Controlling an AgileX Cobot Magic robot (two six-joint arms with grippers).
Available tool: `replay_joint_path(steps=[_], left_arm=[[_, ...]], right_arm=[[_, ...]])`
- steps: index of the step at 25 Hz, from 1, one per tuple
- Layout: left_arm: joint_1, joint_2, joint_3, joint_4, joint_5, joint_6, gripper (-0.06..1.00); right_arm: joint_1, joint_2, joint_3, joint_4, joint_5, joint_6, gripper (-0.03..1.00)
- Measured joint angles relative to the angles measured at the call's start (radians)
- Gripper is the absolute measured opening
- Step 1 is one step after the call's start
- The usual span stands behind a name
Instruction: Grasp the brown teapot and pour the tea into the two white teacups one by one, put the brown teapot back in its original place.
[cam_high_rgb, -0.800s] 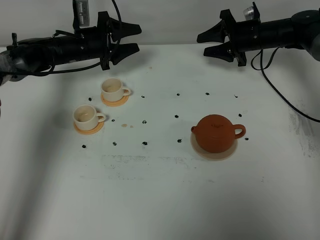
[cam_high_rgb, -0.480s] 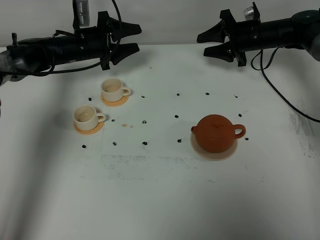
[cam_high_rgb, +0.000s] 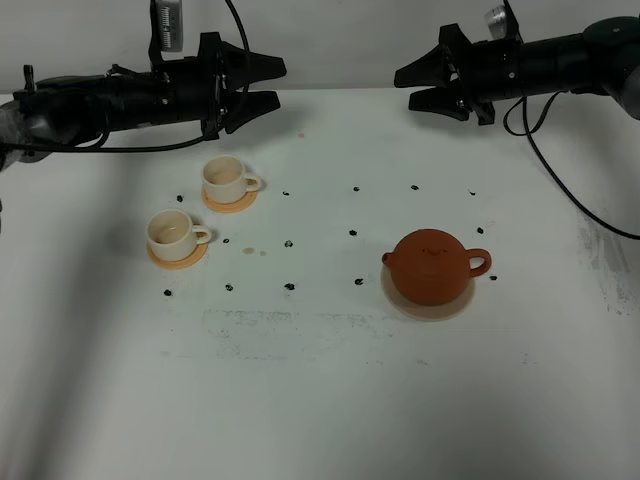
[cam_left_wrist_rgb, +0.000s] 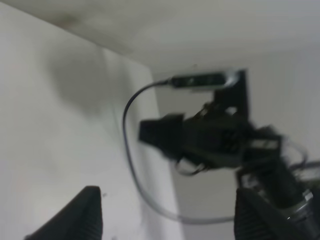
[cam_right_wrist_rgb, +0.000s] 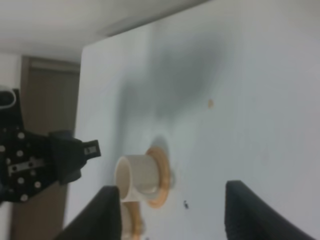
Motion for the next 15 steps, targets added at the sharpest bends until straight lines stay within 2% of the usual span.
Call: replay_joint_path(steps=[3, 7, 11, 15], left_arm=[[0.0, -0.024, 0.0, 0.076, -0.003, 0.075, 0.58], [0.0, -0.1, 0.0, 0.228, -0.049, 0.157, 0.55], [-0.005, -0.181, 0.0, 0.421, -0.112, 0.193, 0.53], [-0.015, -0.234, 0.0, 0.658, -0.142, 0.196, 0.53]], right_arm=[[0.0, 0.001, -0.088, -0.098, 0.008, -0.022, 0.48], [0.0, 0.001, -0.202, -0.249, 0.02, -0.026, 0.48], [0.0, 0.001, -0.269, -0.367, 0.033, -0.036, 0.48], [0.001, 0.001, -0.296, -0.501, 0.037, -0.044, 0.48]])
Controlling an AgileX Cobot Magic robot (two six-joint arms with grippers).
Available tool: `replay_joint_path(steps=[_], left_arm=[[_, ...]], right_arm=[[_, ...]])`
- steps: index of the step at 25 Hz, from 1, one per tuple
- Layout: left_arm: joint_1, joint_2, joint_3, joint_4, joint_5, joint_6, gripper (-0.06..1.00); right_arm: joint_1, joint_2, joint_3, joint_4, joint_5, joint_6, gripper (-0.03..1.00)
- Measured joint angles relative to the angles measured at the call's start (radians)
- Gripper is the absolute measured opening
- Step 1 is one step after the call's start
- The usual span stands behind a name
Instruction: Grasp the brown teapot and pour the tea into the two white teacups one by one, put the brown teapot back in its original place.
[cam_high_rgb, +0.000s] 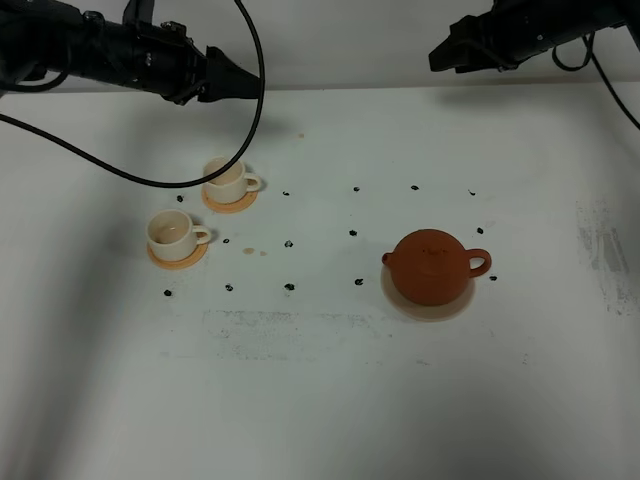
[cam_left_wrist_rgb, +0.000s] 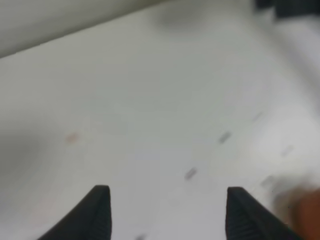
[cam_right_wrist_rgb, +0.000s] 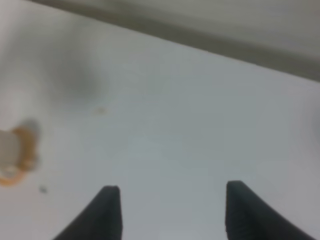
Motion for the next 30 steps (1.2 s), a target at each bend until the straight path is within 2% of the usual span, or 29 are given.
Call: replay_joint_path(steps=[2, 3, 7, 11, 20, 24, 27, 30], left_arm=[[-0.005, -0.026, 0.0, 0.125, 0.001, -0.018, 0.53], [-0.007, -0.038, 0.0, 0.163, 0.001, -0.033, 0.53], [-0.008, -0.1, 0.008, 0.259, -0.006, -0.093, 0.52], [-0.008, -0.193, 0.098, 0.283, -0.042, -0.108, 0.52], [-0.008, -0.54, 0.406, 0.299, -0.275, -0.104, 0.52], [-0.004, -0.659, 0.465, 0.302, -0.271, -0.133, 0.52], [0.023, -0.736, 0.513, 0.327, -0.232, -0.2, 0.5], [0.063, -0.83, 0.609, 0.344, -0.223, -0.226, 0.47]], right_arm=[[0.0, 0.0, -0.001, -0.054, 0.0, 0.005, 0.48], [0.0, 0.0, -0.001, -0.081, 0.001, 0.015, 0.48], [0.002, -0.002, 0.0, -0.207, 0.012, 0.066, 0.48], [0.02, -0.048, 0.061, -0.387, 0.015, 0.103, 0.48], [0.074, -0.315, 0.154, -0.448, 0.014, 0.162, 0.48], [0.111, -0.48, 0.283, -0.48, 0.016, 0.164, 0.47], [0.119, -0.596, 0.385, -0.492, 0.016, 0.164, 0.47], [0.119, -0.702, 0.514, -0.494, -0.001, 0.164, 0.47]])
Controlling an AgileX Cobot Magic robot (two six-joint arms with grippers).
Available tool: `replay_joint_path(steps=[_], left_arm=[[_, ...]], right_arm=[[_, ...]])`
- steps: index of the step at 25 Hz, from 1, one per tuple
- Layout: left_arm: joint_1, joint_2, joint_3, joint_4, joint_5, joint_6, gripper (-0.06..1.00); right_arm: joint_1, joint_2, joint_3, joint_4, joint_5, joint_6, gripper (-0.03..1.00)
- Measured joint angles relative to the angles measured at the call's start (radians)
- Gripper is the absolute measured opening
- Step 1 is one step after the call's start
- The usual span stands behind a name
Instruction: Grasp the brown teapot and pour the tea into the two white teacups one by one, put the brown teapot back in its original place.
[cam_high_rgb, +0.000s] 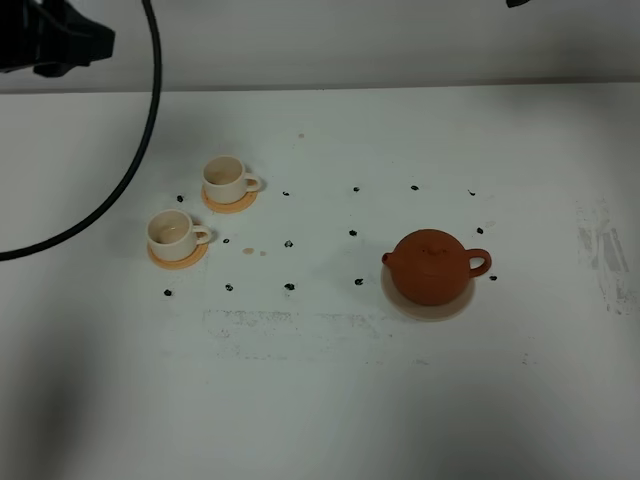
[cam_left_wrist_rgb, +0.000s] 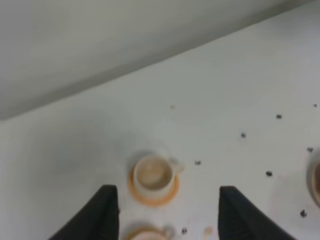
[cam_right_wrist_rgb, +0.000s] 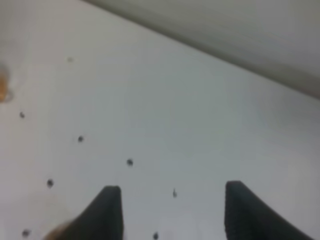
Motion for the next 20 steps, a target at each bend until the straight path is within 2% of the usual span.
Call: replay_joint_path(steps=[2, 7, 11, 16, 20], left_arm=[[0.023, -0.077, 0.083, 0.004, -0.011, -0.004, 0.45], [0.076, -0.3, 0.298, 0.007, -0.061, -0.014, 0.44], [0.093, -0.455, 0.442, 0.021, -0.064, -0.064, 0.43], [0.095, -0.627, 0.588, 0.12, -0.018, -0.201, 0.43], [0.095, -0.766, 0.621, 0.228, 0.112, -0.322, 0.43]], right_arm=[[0.0, -0.073, 0.111, 0.0, -0.048, -0.001, 0.47], [0.0, -0.277, 0.401, 0.028, -0.236, -0.028, 0.47], [0.0, -0.418, 0.628, 0.073, -0.384, -0.065, 0.47], [0.0, -0.536, 0.844, 0.137, -0.515, -0.098, 0.47], [0.0, -0.587, 0.948, 0.188, -0.572, -0.125, 0.47]])
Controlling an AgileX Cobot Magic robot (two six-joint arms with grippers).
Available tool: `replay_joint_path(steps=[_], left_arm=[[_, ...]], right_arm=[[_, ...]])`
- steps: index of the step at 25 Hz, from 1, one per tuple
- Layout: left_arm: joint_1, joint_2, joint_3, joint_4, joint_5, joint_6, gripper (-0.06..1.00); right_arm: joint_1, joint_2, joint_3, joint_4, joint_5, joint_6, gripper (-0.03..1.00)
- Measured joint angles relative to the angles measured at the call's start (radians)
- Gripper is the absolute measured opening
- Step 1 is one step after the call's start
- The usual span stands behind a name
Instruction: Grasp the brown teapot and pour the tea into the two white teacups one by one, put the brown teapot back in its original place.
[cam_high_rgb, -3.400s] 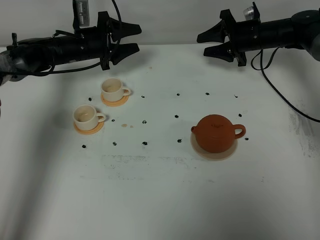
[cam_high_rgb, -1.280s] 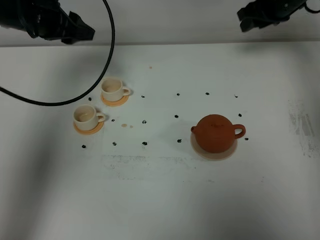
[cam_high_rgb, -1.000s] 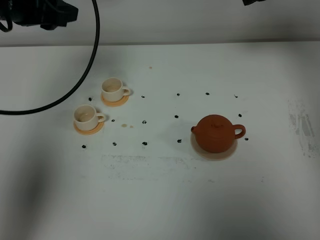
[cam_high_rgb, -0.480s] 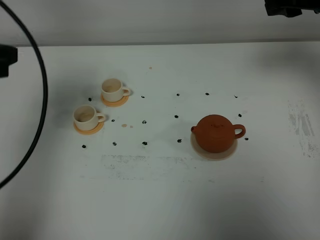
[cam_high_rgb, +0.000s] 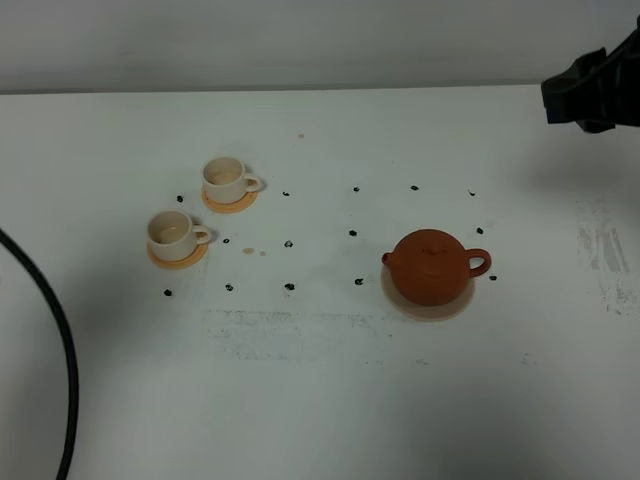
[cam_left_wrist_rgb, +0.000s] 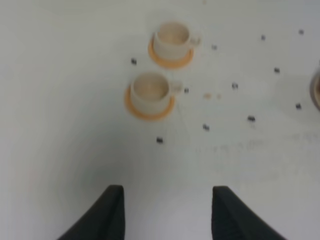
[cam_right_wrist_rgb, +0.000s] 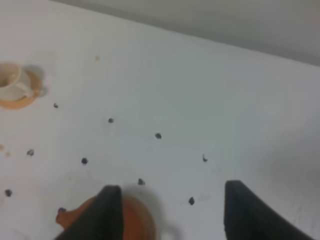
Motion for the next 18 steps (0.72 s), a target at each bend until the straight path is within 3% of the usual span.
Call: replay_joint_path(steps=[8, 13, 18], left_arm=[[0.0, -0.311, 0.0, 0.142, 0.297, -0.19, 0.43], [0.0, -0.476, 0.031, 0.281, 0.347, -0.331, 0.43], [0.0, -0.602, 0.162, 0.348, 0.336, -0.362, 0.43]], right_arm=[[0.0, -0.035, 0.046, 0.11, -0.032, -0.072, 0.47], [0.037, -0.04, 0.046, 0.141, -0.045, -0.106, 0.47], [0.101, -0.04, 0.046, 0.138, -0.05, -0.112, 0.47]])
